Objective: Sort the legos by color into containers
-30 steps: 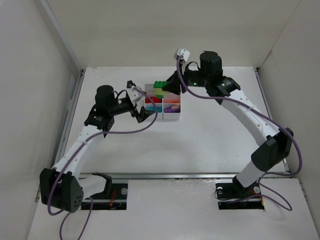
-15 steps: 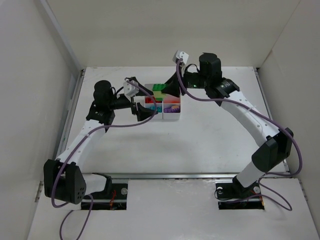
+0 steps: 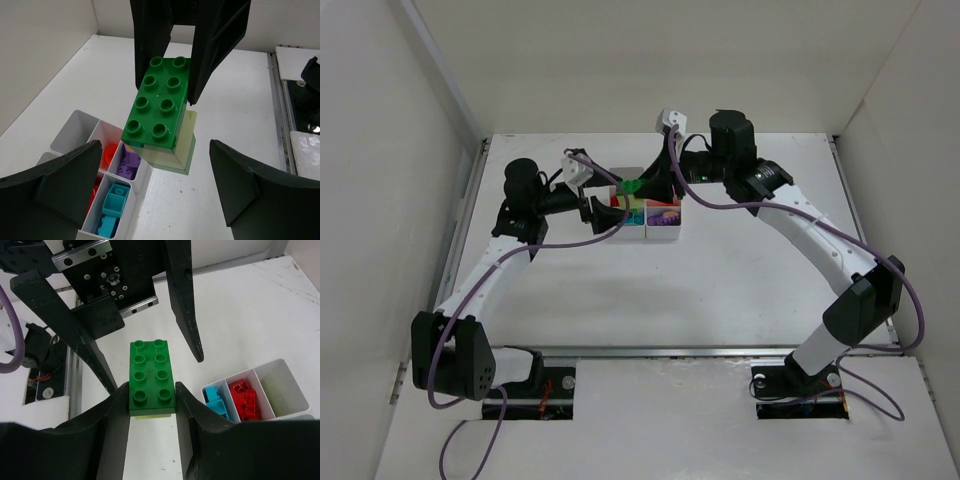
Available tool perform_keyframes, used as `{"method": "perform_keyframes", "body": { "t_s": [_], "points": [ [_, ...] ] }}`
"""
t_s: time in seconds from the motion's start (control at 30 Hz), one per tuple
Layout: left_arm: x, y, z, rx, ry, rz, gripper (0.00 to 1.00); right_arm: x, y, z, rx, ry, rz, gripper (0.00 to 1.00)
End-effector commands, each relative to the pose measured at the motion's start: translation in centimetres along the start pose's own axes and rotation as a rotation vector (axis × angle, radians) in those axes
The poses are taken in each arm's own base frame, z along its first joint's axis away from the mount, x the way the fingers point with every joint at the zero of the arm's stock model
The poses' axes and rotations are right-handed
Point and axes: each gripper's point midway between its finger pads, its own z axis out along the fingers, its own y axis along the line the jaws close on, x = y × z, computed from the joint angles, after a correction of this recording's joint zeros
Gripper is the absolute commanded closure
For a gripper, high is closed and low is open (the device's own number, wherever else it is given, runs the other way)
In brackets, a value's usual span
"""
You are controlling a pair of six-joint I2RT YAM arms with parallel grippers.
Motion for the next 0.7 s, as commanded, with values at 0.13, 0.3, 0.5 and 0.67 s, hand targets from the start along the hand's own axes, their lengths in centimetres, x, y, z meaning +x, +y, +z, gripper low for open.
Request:
{"method": "perform_keyframes", "body": {
  "t_s": [0.13, 0.3, 0.5, 0.67],
  "points": [
    [-2.6, -1.5, 0.2, 0.091, -0.045, 0.086, 0.26, -2.3, 2.1, 0.1, -0.061, -0.056, -0.049, 1.00],
    [-2.6, -1.7, 0.1, 0.101, -0.044, 0.067, 0.70, -2.0, 2.1, 0.8, -0.072, -0.048, -0.034, 1.00],
    [-0.7, -1.4, -0.1, 0.032, -0.027, -0.007, 1.00, -2.1, 1.6, 0.8, -0.042, -0.051, -0.022, 1.00],
    [1.9, -0.6, -0.9, -0.081, 0.034, -0.025, 1.00, -2.7, -1.8, 0.4, 0.170, -0.061, -0.002, 1.00]
  ]
}}
